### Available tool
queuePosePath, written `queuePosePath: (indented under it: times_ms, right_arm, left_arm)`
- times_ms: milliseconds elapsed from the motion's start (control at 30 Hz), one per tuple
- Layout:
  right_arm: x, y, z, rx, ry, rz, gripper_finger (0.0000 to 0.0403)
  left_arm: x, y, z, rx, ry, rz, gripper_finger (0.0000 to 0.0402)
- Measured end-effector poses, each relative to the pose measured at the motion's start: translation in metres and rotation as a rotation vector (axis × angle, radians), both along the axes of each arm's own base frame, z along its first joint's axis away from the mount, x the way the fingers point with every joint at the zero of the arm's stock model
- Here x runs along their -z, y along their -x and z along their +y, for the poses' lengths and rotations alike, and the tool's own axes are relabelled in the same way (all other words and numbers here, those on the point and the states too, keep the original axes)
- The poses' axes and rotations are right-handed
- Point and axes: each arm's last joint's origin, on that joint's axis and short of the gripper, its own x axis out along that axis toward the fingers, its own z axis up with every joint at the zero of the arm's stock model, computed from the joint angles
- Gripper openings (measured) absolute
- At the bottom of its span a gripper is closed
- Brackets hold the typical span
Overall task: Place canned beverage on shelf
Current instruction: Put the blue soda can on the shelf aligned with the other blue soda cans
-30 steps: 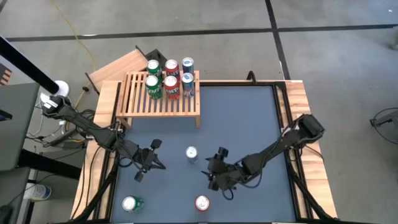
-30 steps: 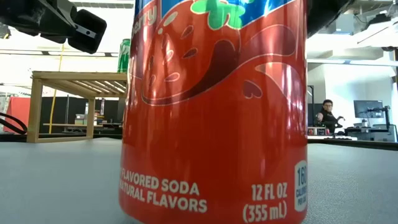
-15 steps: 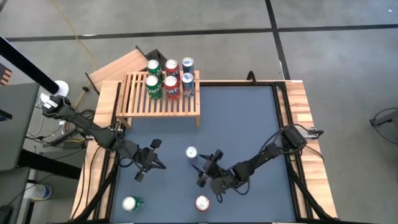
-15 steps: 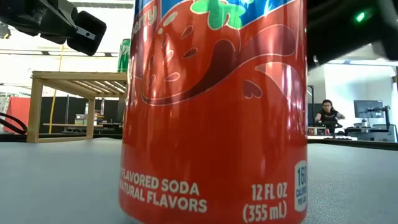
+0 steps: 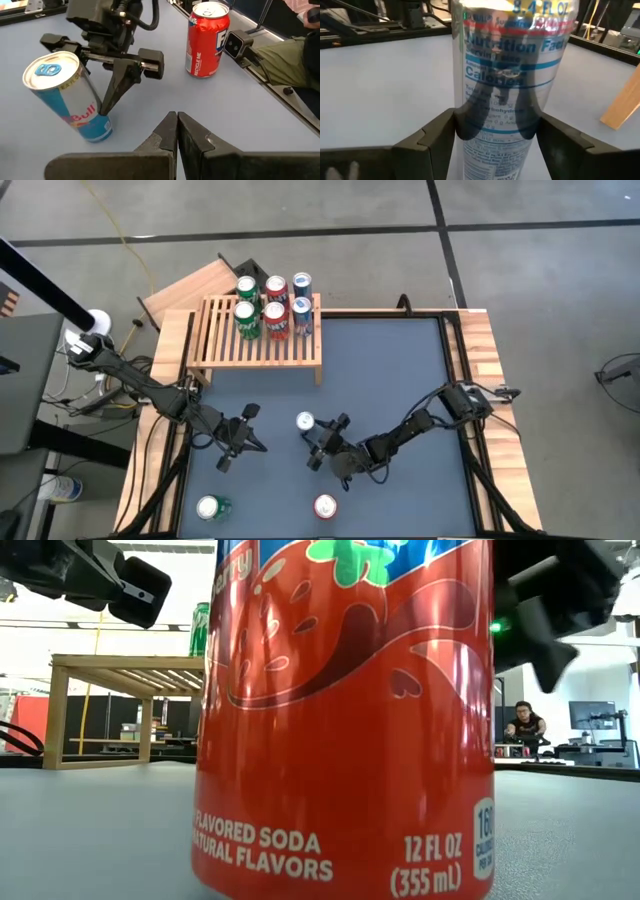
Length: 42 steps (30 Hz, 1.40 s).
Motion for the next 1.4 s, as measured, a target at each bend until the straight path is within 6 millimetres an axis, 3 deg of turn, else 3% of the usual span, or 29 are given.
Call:
queuePosePath:
  times_ms: [200,367,633,867,1100,1400]
  right_arm:
    - [-0.002,-0.006,-0.009,-0.038,0.055,0.037,0.0223]
    - [-0.005,-0.012,-0.011,-0.229,0.065,0.063,0.0174]
    - [-0.006,-0.023,-0.032,-0.679,-0.028,0.036,0.0195]
    - [-0.010,-0.002,-0.074,-1.027,-0.102,-0.009,0.0194]
    - [-0.011,0.009,-0.098,-1.013,-0.120,0.012,0.0214]
    - [-0.011,0.010,-0.095,-1.008,-0.067,0.027,0.0249]
  left_arm:
    - [0.000,0.000,0.000,0.000,-0.002,0.005,0.0000]
    - [0.001,0.000,0.000,-0.001,-0.002,0.007,0.0000]
    - [0.002,0.001,0.000,-0.018,0.031,0.036,0.0000]
    - [0.004,0.002,0.001,-0.033,0.056,0.075,0.0000]
    - [0.003,0.001,0.001,-0.031,0.052,0.058,0.0000]
    - [0.003,0.001,0.001,-0.028,0.048,0.051,0.0000]
